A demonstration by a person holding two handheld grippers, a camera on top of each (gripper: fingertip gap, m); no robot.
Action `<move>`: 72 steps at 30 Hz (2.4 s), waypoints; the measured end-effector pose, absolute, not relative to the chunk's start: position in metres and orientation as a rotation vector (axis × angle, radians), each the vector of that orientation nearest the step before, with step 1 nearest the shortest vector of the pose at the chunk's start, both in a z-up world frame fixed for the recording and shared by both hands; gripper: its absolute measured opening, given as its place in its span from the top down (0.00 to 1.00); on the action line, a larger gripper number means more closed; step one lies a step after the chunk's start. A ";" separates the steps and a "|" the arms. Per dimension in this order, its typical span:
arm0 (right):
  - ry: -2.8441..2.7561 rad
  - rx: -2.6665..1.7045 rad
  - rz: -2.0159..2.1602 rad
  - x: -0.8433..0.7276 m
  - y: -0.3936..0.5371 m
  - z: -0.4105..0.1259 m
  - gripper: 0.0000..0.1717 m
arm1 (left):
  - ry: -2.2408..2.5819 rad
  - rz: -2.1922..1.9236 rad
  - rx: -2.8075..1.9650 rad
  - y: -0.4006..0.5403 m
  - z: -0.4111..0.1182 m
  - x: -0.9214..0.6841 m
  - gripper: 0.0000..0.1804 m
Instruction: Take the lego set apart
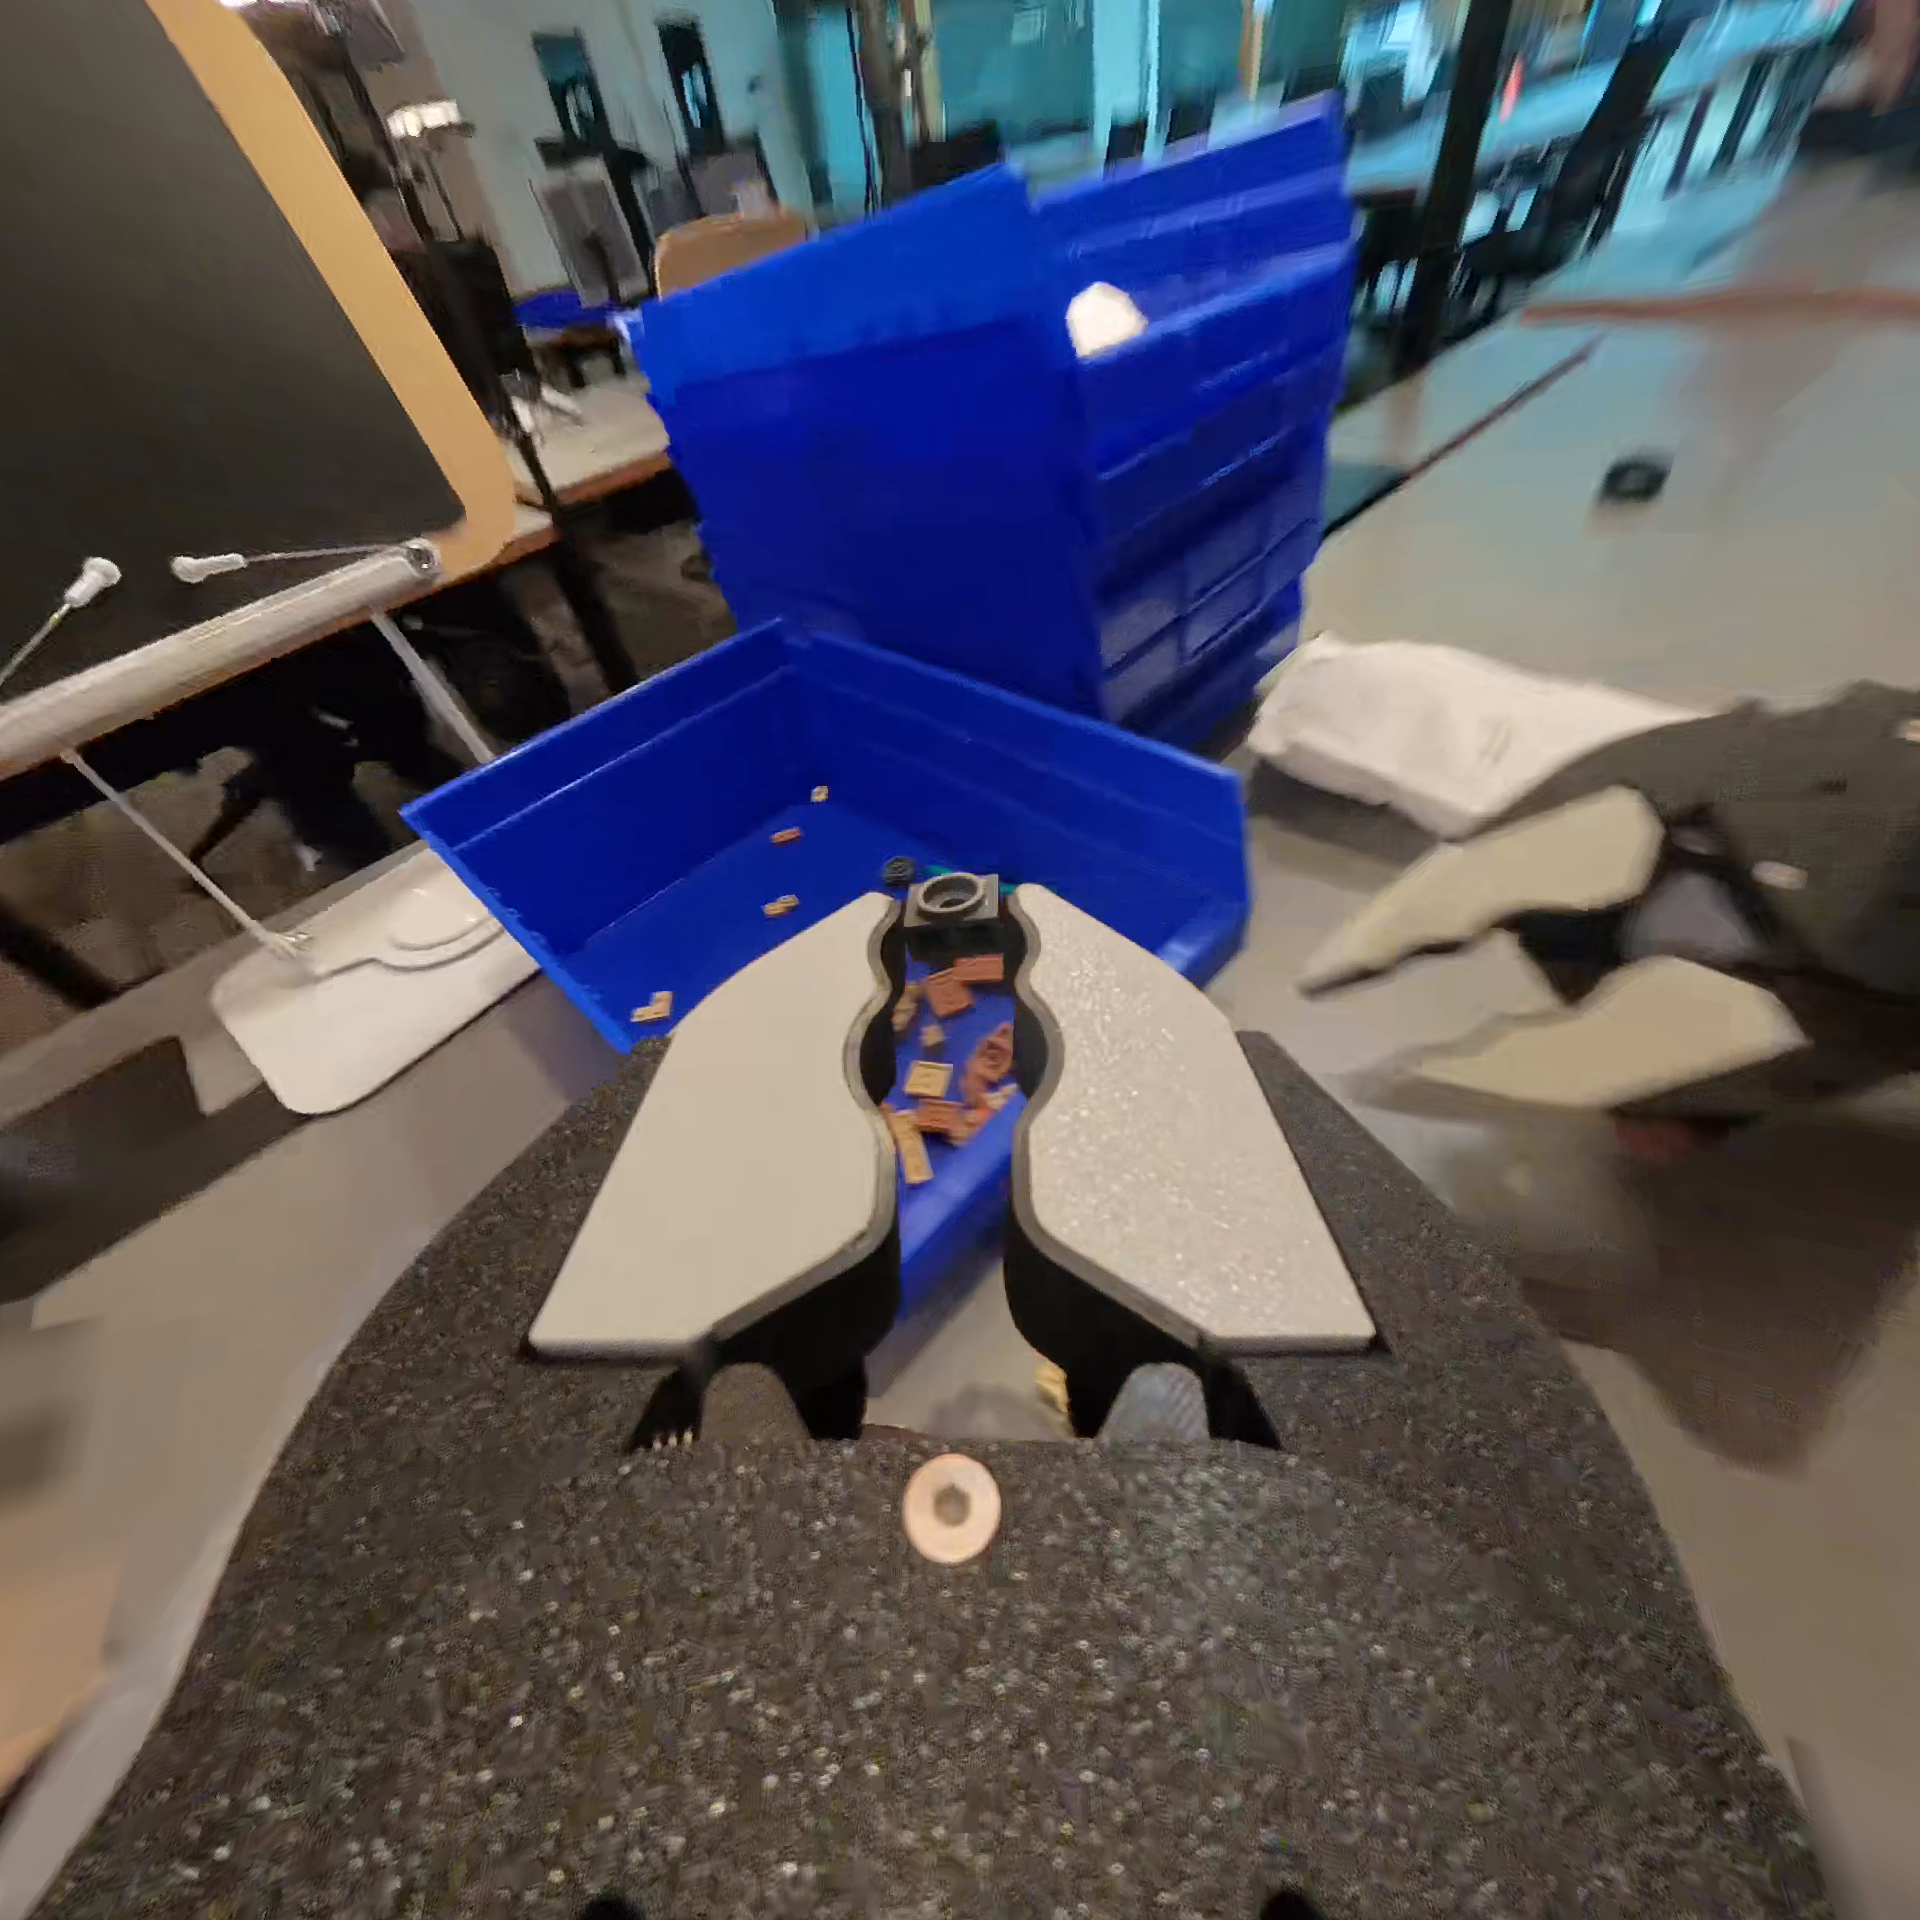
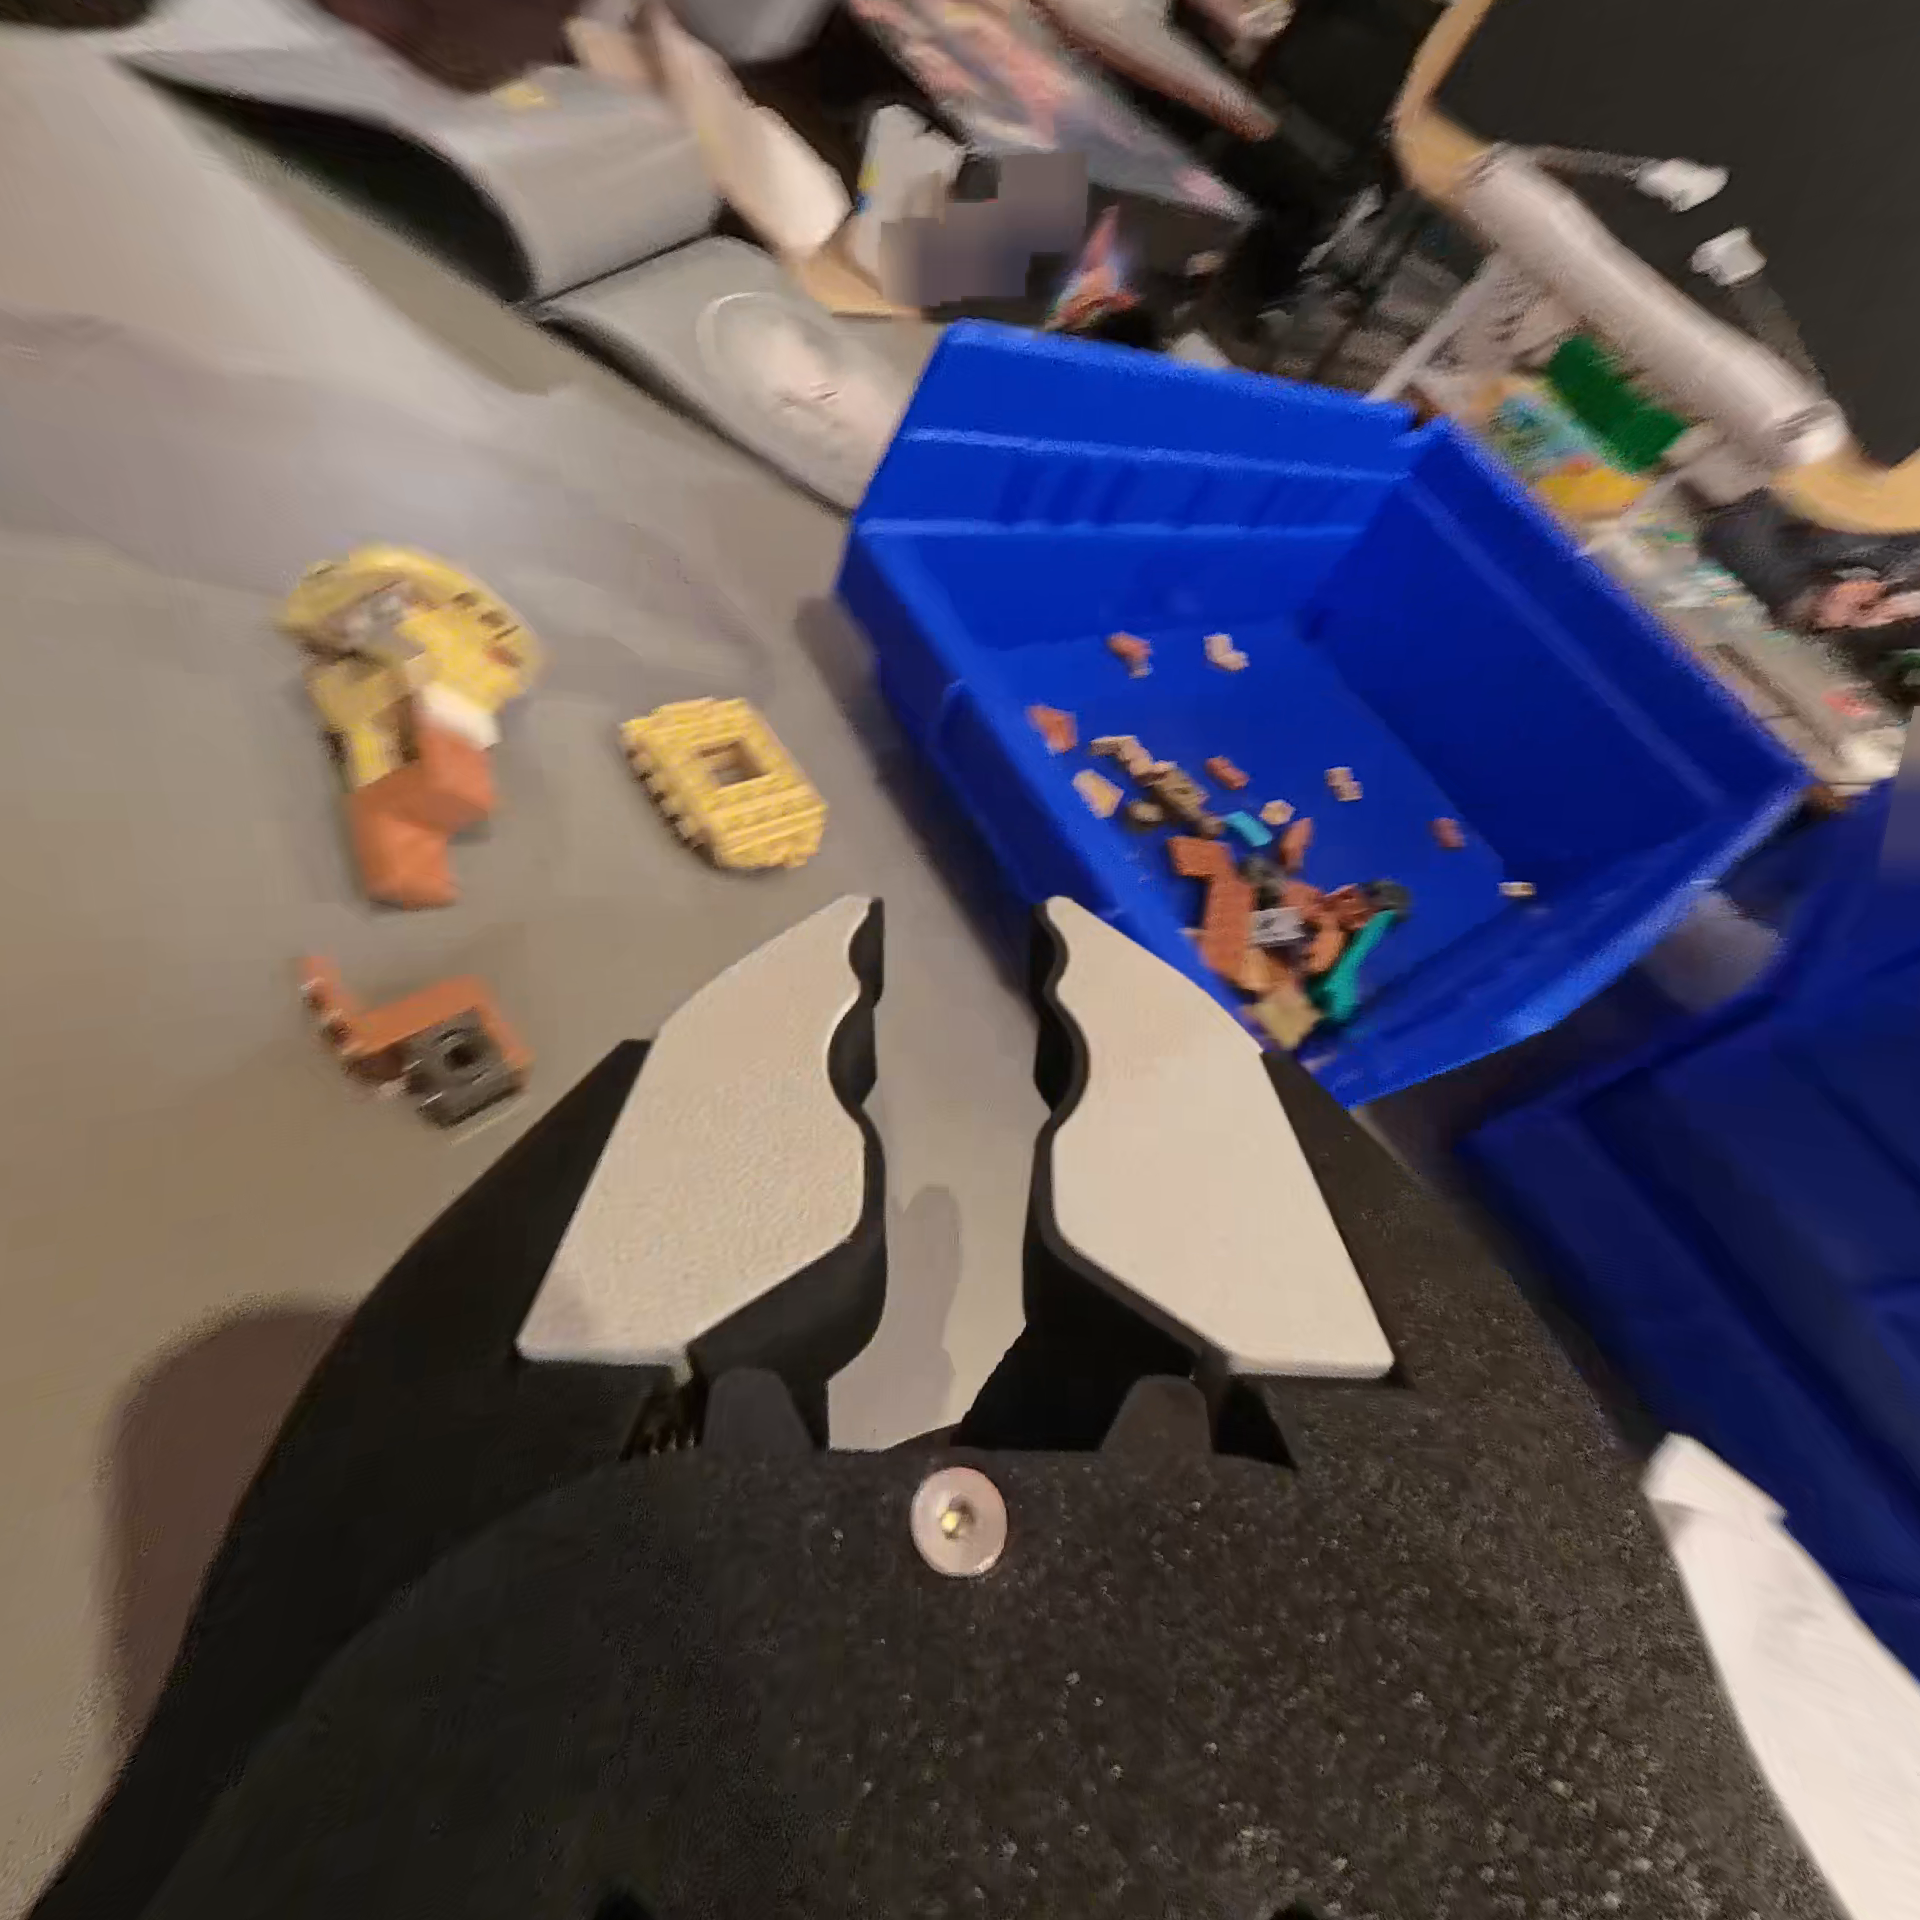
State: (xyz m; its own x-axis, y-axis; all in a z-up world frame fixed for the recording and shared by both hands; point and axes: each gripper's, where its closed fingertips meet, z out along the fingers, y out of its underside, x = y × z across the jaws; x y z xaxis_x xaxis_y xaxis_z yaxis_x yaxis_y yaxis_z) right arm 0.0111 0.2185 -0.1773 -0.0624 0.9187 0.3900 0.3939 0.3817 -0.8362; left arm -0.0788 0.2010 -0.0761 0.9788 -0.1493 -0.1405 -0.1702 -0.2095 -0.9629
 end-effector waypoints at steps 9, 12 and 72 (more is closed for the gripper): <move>-1.918 -1.051 0.800 0.034 0.176 -0.202 0.82 | 0.347 -0.010 -1.845 0.223 -0.101 -0.073 0.77; -2.017 -0.976 0.823 0.039 0.158 -0.209 0.81 | 0.472 -0.105 -1.864 0.184 -0.117 -0.043 0.77; -1.826 -0.555 0.215 0.037 0.158 -0.210 0.84 | 0.918 0.036 -2.084 0.133 -0.226 0.037 0.97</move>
State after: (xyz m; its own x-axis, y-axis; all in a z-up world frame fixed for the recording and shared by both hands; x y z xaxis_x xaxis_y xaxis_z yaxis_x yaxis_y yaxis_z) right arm 0.0365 0.1577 -0.2099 -0.2310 0.4741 0.8496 0.2637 0.8711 -0.4144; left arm 0.0368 0.1326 -0.2257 0.7318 -0.5961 -0.3303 -0.6202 -0.3816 -0.6854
